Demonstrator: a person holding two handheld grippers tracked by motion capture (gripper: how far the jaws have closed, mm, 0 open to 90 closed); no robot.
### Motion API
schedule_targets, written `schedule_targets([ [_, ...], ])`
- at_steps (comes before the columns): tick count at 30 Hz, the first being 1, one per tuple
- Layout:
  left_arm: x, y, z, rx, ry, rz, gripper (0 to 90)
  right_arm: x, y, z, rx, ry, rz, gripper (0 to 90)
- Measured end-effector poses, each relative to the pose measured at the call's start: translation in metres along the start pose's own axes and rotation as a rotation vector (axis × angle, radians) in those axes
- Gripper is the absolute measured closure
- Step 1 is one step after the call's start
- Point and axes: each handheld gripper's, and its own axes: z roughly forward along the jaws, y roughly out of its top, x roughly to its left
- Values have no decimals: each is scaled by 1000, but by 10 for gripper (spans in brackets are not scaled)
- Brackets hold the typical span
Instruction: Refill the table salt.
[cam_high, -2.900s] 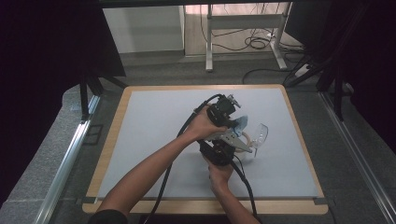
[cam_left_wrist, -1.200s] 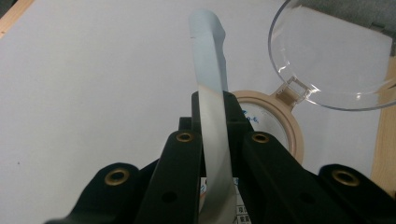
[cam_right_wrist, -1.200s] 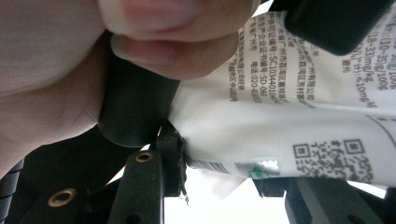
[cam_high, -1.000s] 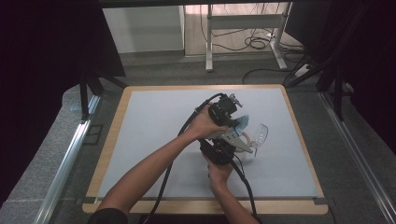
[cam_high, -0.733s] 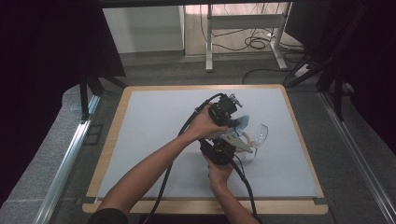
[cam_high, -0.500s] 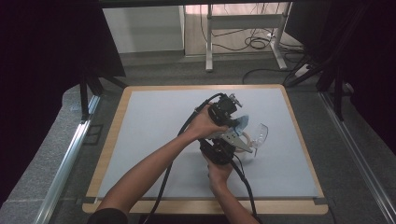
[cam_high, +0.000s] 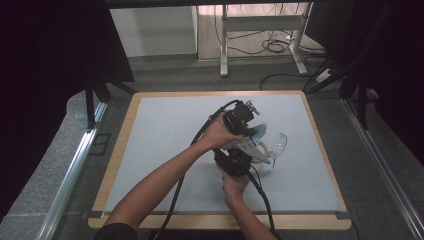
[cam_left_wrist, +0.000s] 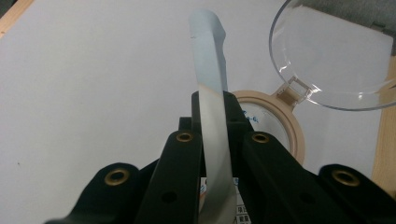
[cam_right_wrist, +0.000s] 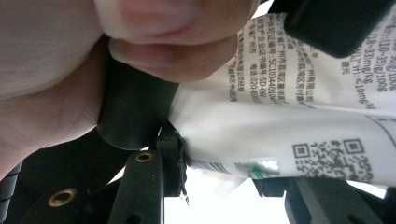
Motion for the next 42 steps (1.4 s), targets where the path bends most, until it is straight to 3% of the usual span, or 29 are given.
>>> schedule_targets([
  [42, -1, 3, -4, 4, 6, 9, 876, 3, 4, 0, -17, 0, -1, 617],
])
